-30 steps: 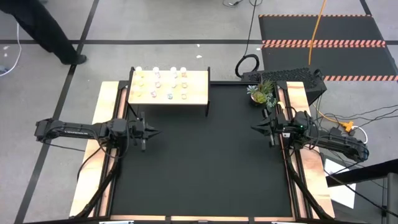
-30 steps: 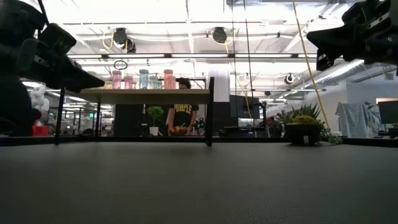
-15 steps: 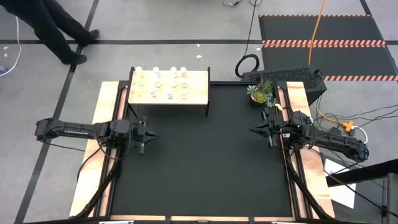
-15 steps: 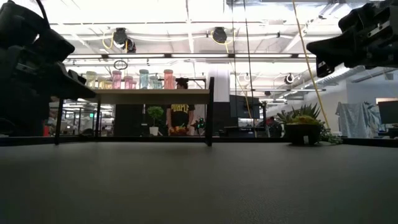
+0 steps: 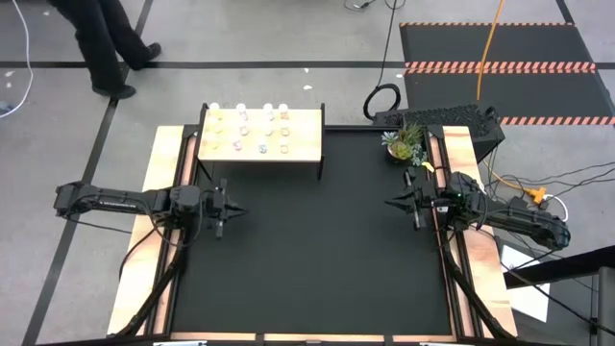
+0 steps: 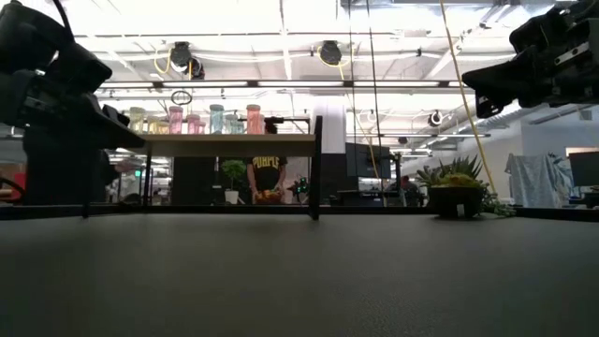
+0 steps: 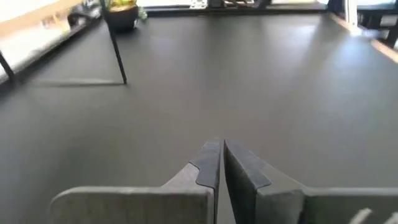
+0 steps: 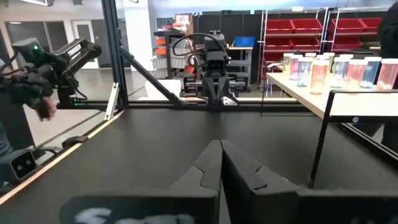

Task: Pick and place medicine bottles onto shelf by color
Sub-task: Return to Home Position

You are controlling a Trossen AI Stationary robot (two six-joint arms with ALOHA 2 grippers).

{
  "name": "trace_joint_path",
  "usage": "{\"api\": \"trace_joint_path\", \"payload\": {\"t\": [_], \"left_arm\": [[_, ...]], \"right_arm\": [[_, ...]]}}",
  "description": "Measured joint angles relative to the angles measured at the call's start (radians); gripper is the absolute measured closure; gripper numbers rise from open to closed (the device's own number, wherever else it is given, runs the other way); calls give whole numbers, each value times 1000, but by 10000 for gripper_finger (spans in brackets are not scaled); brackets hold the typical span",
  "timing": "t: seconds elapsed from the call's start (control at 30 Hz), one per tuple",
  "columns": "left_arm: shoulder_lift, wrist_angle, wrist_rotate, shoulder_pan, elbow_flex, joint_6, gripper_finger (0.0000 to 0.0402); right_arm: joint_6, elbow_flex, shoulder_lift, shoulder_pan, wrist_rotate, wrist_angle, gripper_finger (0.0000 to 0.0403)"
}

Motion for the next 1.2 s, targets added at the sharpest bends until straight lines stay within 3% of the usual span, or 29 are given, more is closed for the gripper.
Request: {"api": "trace_joint_path", "payload": {"t": [0.2,1.2], "left_arm": [[0,1,-3,0,0,-266,376],[0,21,-6,0,-2,-265,376]], "right_arm": [[7,0,0,0,0,2,403],[9,0,0,0,2,3,403]]}}
